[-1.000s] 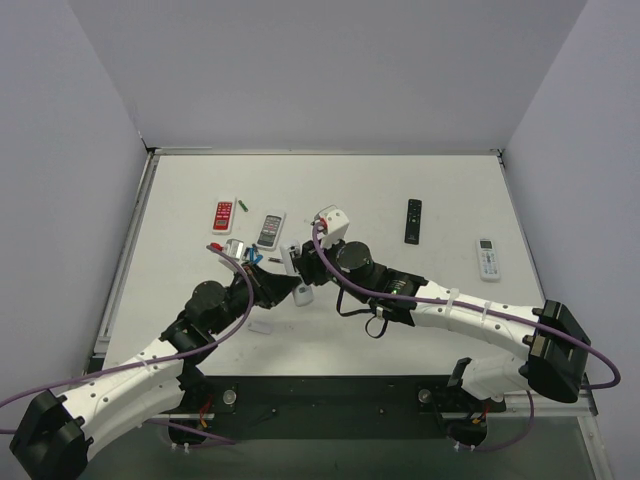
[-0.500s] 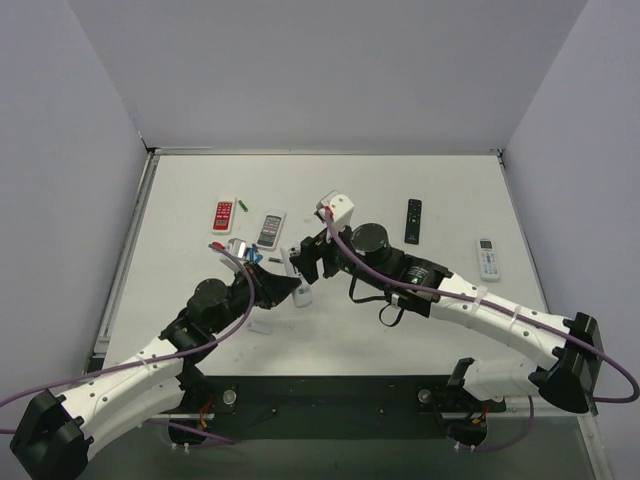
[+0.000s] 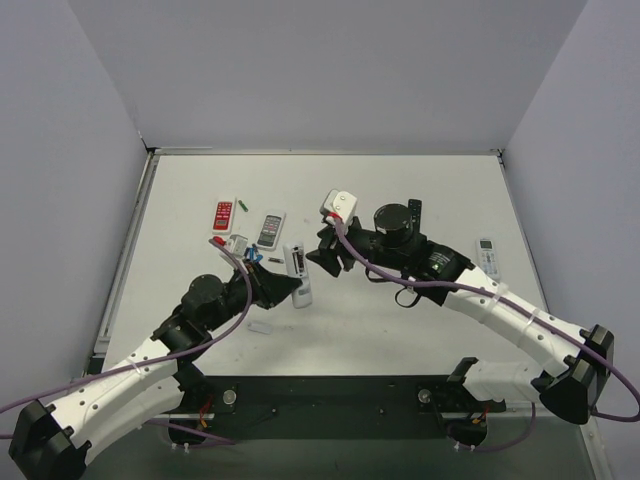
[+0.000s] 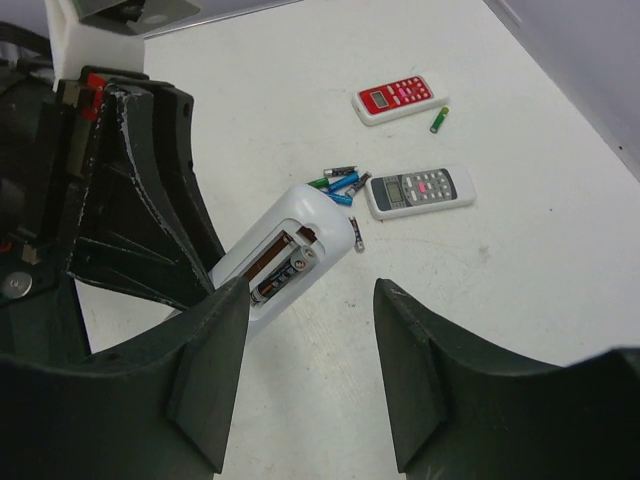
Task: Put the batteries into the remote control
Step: Load the battery into the remote control.
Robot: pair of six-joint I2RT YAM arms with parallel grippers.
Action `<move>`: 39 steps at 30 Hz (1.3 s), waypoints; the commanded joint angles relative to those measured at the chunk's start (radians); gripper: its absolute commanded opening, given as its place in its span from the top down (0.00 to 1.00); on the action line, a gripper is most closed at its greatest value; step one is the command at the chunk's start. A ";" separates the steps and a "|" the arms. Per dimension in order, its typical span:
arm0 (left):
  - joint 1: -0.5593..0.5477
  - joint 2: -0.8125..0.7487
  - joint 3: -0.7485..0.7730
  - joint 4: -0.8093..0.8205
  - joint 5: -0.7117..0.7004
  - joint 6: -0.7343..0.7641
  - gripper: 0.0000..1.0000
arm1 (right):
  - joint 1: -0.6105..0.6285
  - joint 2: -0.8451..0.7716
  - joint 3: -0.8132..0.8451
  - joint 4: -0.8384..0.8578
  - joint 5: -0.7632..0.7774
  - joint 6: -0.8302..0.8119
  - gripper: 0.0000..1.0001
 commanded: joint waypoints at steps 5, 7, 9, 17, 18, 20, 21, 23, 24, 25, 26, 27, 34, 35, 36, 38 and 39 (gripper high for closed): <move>0.001 0.011 0.086 -0.007 0.072 0.060 1.00 | 0.000 0.036 0.004 0.043 -0.135 -0.195 0.57; 0.001 0.011 0.091 -0.012 0.079 0.066 1.00 | -0.003 0.043 0.004 0.042 -0.153 -0.226 0.57; 0.001 0.012 0.097 -0.015 0.082 0.072 1.00 | -0.008 0.046 0.007 0.032 -0.168 -0.261 0.58; 0.001 0.014 0.110 -0.024 0.097 0.095 1.00 | -0.028 0.064 0.030 -0.037 -0.228 -0.356 0.54; 0.001 0.012 0.113 -0.025 0.097 0.098 1.00 | -0.029 0.066 0.036 -0.041 -0.233 -0.359 0.52; 0.001 0.014 0.113 -0.028 0.102 0.103 1.00 | -0.036 0.072 0.045 -0.061 -0.250 -0.372 0.49; 0.001 0.014 0.116 -0.028 0.103 0.106 1.00 | -0.036 0.073 0.050 -0.066 -0.253 -0.375 0.43; 0.001 0.012 0.116 -0.030 0.106 0.109 1.00 | -0.042 0.075 0.052 -0.072 -0.267 -0.382 0.41; 0.001 0.011 0.114 -0.030 0.106 0.108 1.00 | -0.042 0.076 0.053 -0.072 -0.277 -0.392 0.41; 0.001 0.012 0.113 -0.030 0.108 0.111 1.00 | -0.043 0.076 0.055 -0.072 -0.283 -0.393 0.41; 0.001 0.014 0.114 -0.030 0.106 0.112 1.00 | -0.043 0.079 0.058 -0.073 -0.294 -0.395 0.41; 0.001 0.014 0.114 -0.030 0.108 0.112 1.00 | -0.043 0.079 0.062 -0.072 -0.299 -0.396 0.43; 0.002 0.017 0.116 -0.030 0.114 0.117 1.00 | -0.042 0.082 0.079 -0.104 -0.334 -0.399 0.58; 0.002 0.020 0.117 -0.030 0.114 0.118 1.00 | -0.043 0.082 0.081 -0.106 -0.336 -0.399 0.60; 0.001 0.020 0.116 -0.030 0.114 0.118 1.00 | -0.043 0.084 0.082 -0.107 -0.334 -0.401 0.63; 0.001 0.021 0.117 -0.028 0.115 0.120 1.00 | -0.043 0.087 0.082 -0.110 -0.334 -0.402 0.66; 0.002 0.022 0.116 -0.027 0.115 0.120 1.00 | -0.045 0.089 0.082 -0.110 -0.334 -0.402 0.67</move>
